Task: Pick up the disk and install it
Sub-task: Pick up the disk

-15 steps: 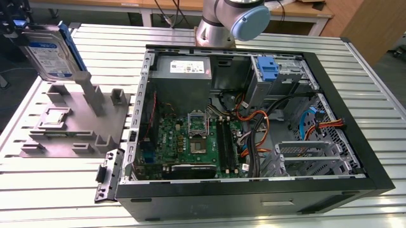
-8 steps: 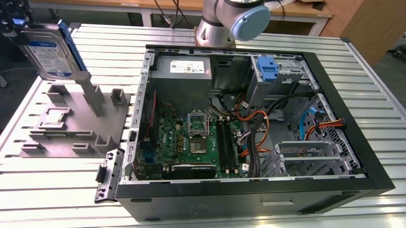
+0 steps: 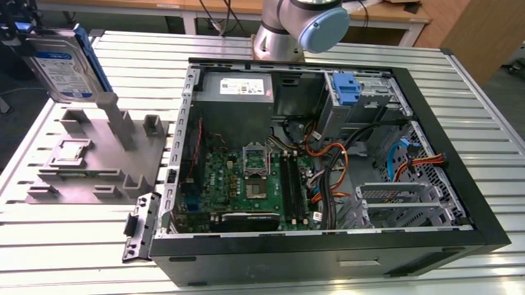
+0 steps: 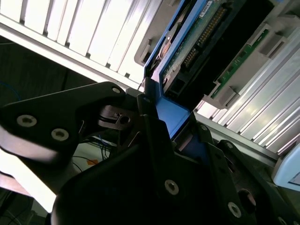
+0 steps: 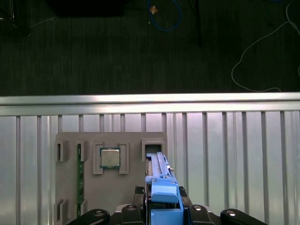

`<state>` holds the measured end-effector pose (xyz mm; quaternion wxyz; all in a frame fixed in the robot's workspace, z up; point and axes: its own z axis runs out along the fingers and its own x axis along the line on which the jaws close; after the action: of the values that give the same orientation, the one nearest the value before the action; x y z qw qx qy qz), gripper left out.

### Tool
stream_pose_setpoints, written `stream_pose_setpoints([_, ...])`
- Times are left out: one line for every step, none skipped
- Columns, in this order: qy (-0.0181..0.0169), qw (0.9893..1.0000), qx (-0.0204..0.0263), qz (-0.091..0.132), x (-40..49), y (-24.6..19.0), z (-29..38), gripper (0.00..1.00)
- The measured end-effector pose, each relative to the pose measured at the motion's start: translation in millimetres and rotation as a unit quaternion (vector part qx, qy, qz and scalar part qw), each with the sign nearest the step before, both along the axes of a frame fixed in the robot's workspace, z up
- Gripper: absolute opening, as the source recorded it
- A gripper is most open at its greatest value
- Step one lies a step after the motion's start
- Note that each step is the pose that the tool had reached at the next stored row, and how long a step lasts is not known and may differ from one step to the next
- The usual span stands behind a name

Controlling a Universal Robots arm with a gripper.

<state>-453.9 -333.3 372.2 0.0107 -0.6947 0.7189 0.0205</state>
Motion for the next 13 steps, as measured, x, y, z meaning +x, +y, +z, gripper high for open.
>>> stream_pose_setpoints([0.0, 1.0, 0.0, 0.0, 0.0, 0.0, 0.4, 0.37])
stream_pose_setpoints([0.0, 1.0, 0.0, 0.0, 0.0, 0.0, 0.6, 0.37])
stream_pose_setpoints([-0.0001, 1.0, 0.0, 0.0, 0.0, 0.0, 0.6, 0.37])
stream_pose_setpoints([-0.0001, 1.0, 0.0, 0.0, 0.0, 0.0, 0.6, 0.37])
stream_pose_setpoints([0.0, 1.0, 0.0, 0.0, 0.0, 0.0, 0.9, 0.37])
stream_pose_setpoints([0.0, 1.0, 0.0, 0.0, 0.0, 0.0, 1.1, 0.37])
stream_pose_setpoints([0.0, 1.0, 0.0, 0.0, 0.0, 0.0, 1.1, 0.37])
stream_pose_setpoints([0.0, 1.0, 0.0, 0.0, 0.0, 0.0, 1.2, 0.37])
stream_pose_setpoints([0.0001, 1.0, 0.0, 0.0, 0.0, 0.0, 1.4, 0.37])
stream_pose_setpoints([0.0002, 1.0, -0.0001, 0.0, 0.0, 0.0, 1.9, 0.37])
stream_pose_setpoints([0.0002, 1.0, -0.0001, 0.0, 0.0, 0.0, 2.5, 0.37])
stream_pose_setpoints([0.0, 1.0, 0.0, 0.0, 0.0, 0.0, 3.0, 0.37])
stream_pose_setpoints([0.0, 1.0, 0.0, 0.0, 0.0, 0.0, 3.0, 0.37])
